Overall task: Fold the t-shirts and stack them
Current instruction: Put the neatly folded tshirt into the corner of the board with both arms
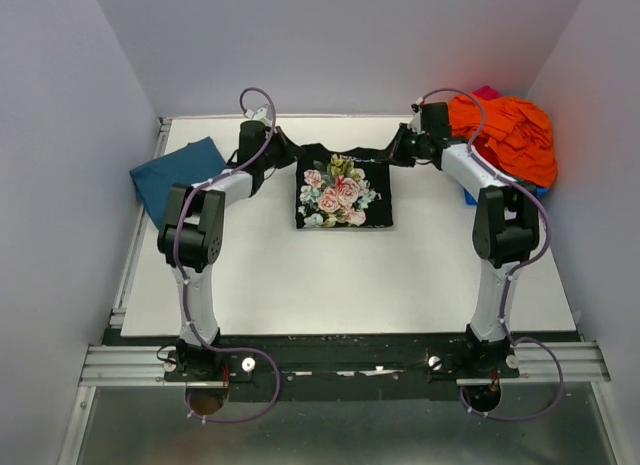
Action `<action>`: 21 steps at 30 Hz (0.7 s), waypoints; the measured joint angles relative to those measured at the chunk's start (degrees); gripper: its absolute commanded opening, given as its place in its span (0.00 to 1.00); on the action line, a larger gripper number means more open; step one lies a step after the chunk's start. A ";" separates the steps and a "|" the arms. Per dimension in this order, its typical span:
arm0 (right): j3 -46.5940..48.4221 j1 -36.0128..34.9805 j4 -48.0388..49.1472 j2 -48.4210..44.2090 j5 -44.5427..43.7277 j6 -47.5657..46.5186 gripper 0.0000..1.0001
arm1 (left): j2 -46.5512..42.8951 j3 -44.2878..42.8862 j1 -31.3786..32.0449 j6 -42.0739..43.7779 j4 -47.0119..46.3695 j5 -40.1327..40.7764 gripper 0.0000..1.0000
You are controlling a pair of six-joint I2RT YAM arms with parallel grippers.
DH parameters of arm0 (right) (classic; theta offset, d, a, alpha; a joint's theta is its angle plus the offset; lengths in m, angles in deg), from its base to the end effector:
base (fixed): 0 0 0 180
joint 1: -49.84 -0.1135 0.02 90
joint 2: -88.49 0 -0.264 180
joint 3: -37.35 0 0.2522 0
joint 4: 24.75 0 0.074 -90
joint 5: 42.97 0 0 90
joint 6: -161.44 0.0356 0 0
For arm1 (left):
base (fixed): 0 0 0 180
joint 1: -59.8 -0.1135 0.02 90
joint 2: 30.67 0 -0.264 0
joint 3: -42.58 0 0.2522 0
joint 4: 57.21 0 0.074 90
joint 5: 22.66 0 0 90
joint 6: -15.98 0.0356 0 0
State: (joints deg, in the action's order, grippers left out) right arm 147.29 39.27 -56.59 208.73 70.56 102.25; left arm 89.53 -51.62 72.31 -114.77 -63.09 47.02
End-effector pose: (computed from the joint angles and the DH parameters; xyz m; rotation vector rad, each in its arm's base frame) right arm 0.4694 0.1021 0.2249 0.2007 2.3703 0.8329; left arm 0.4662 -0.1161 0.1942 -0.2457 2.0056 -0.9490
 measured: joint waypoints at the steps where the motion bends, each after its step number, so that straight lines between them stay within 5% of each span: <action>1: -1.22 -0.13 0.83 -1.20 0.48 -0.09 0.01 | -1.03 1.07 0.07 0.28 -0.74 0.07 0.00; 7: -7.82 -0.85 5.60 -7.67 2.23 -0.87 0.01 | -11.34 12.17 0.35 1.97 -4.20 2.93 0.00; 21: -7.32 -3.15 5.07 -11.13 3.19 -2.43 0.01 | -22.51 17.35 0.35 3.08 2.29 8.13 0.00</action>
State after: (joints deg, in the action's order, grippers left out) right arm 139.97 36.12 -51.52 197.61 73.75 99.82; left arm 67.02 -34.27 72.66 -111.69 -60.80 55.15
